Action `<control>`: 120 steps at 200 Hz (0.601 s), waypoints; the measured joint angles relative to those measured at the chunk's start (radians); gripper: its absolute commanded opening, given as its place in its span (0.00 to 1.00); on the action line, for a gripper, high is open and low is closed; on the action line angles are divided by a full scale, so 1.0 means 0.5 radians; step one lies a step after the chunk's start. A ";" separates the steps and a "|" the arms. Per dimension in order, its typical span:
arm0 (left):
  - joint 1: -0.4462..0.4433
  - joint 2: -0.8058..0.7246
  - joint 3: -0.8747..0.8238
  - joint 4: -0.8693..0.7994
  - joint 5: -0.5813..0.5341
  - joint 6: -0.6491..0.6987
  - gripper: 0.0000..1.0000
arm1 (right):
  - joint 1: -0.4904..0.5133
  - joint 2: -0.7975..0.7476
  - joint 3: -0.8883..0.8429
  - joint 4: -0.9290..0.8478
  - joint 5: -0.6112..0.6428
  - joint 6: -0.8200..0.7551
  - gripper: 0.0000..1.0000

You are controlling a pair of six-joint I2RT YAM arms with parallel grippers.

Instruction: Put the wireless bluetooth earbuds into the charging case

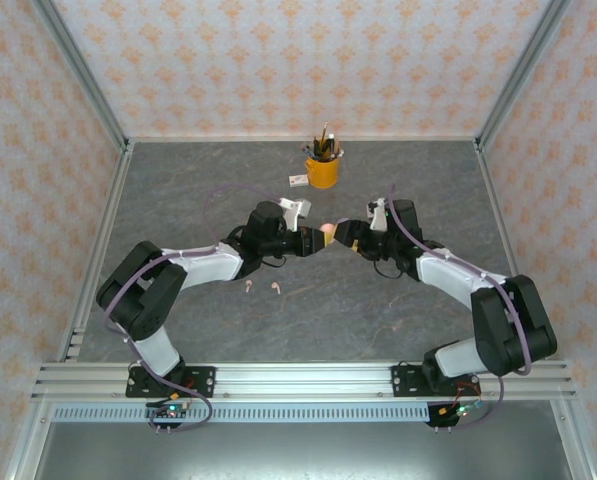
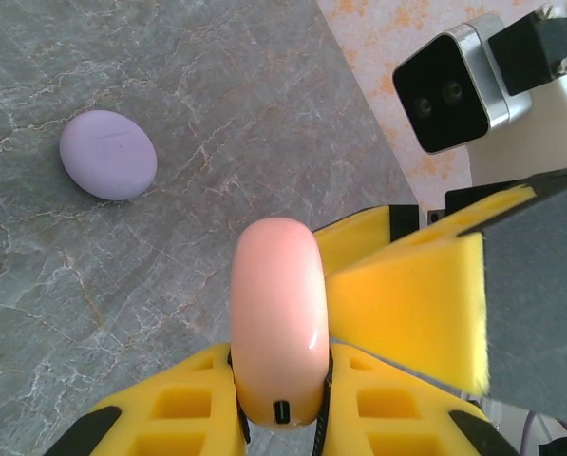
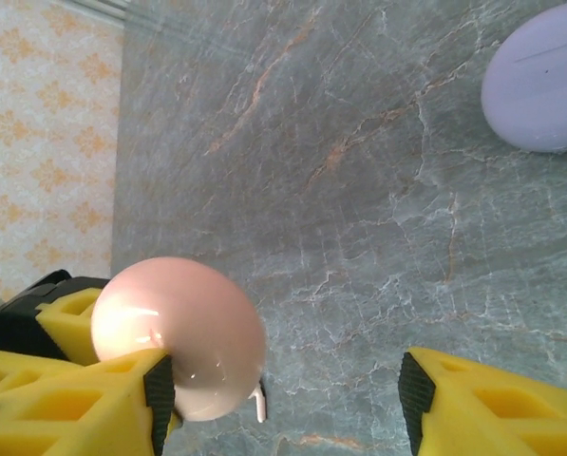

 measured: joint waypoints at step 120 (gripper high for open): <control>-0.003 -0.145 -0.001 0.031 0.086 0.014 0.19 | -0.075 0.076 -0.043 0.021 0.095 0.016 0.59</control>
